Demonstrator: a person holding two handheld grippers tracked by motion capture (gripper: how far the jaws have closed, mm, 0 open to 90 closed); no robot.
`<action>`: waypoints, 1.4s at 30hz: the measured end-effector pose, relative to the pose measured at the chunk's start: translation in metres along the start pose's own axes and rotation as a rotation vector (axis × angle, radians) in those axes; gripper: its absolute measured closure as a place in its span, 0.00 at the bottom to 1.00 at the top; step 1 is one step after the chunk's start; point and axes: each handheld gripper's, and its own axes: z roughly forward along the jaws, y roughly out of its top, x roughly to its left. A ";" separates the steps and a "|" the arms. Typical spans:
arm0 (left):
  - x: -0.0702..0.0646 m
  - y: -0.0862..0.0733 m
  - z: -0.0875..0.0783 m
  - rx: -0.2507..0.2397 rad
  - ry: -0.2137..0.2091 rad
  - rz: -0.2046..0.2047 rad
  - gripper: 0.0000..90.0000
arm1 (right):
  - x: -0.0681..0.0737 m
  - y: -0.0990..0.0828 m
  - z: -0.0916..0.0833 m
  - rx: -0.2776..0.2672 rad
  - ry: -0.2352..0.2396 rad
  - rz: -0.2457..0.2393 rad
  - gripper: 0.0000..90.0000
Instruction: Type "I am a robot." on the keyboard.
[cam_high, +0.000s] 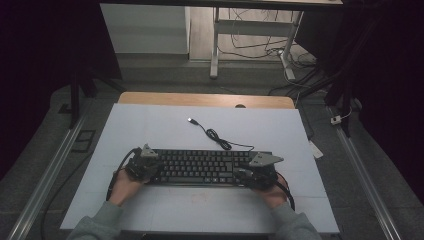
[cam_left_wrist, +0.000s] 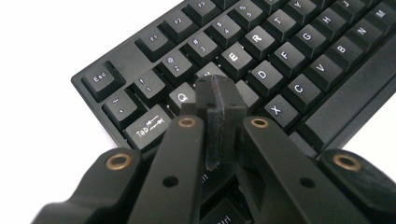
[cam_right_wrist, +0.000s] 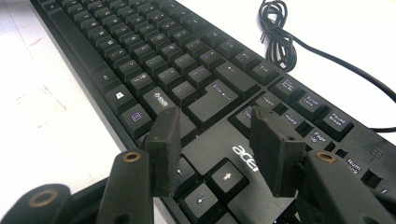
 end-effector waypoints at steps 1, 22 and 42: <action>0.000 0.000 0.000 -0.001 0.000 0.001 0.99 | 0.000 0.000 0.000 0.000 0.000 -0.001 0.59; 0.000 0.001 -0.011 -0.082 -0.035 -0.019 0.97 | 0.000 0.000 0.000 0.002 0.000 -0.002 0.59; -0.003 0.005 -0.022 -0.179 -0.094 -0.078 0.57 | 0.000 0.000 -0.001 0.000 -0.002 -0.004 0.59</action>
